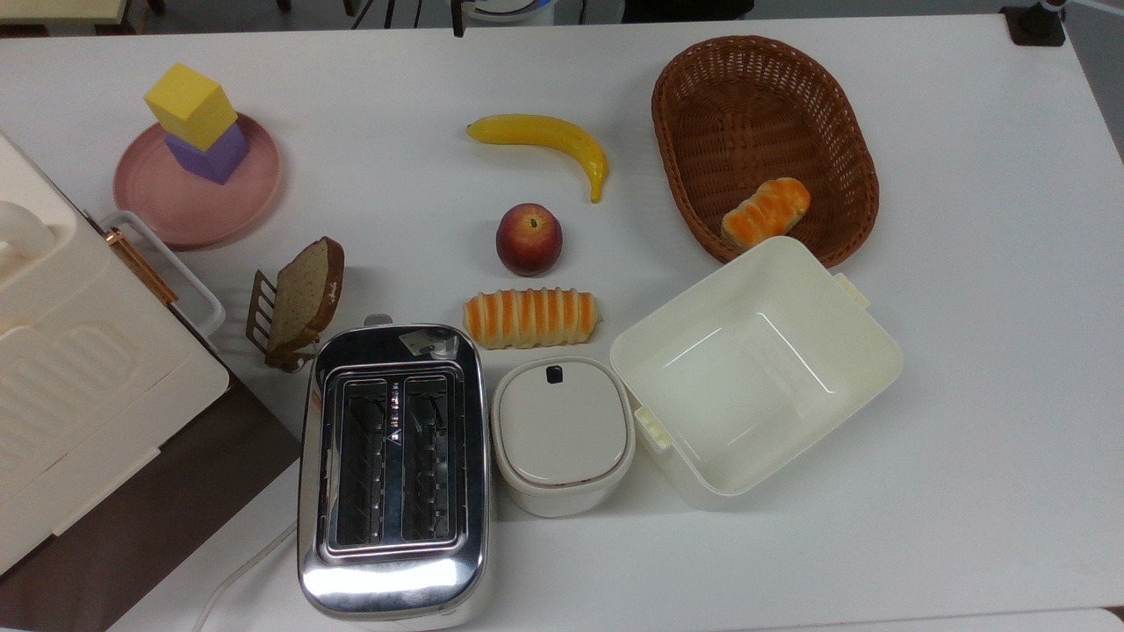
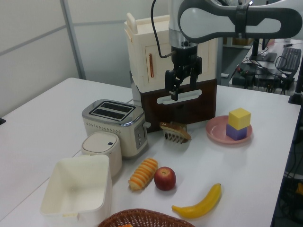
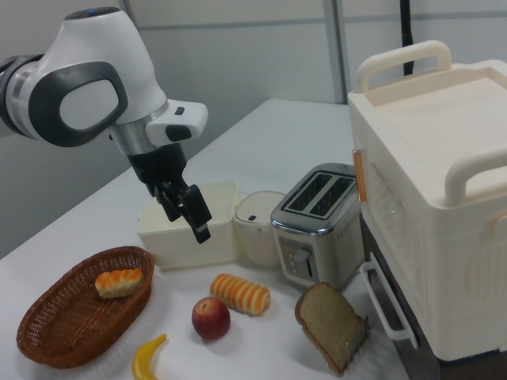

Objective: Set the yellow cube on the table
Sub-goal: 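Move the open gripper over the yellow cube on the purple cube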

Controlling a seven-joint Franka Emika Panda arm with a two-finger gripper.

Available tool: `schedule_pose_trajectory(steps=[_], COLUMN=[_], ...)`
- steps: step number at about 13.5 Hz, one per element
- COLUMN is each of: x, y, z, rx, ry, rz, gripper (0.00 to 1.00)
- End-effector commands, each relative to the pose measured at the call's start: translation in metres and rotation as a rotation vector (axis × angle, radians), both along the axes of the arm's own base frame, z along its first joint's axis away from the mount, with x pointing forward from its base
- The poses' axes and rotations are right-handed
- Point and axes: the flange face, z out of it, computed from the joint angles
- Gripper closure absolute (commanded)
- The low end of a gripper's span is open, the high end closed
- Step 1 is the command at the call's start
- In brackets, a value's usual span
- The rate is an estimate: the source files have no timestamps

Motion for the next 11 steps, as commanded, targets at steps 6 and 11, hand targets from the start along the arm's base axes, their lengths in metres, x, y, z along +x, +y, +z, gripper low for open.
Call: schedule_pose_trajectory(steps=[6, 11], x=[-0.001, -0.005], y=[-0.011, -0.024], z=[0.003, 0.008], rx=[0.012, 0.013], ry=[0.013, 0.004], rz=[0.029, 0.014], gripper=[0.0, 0.0])
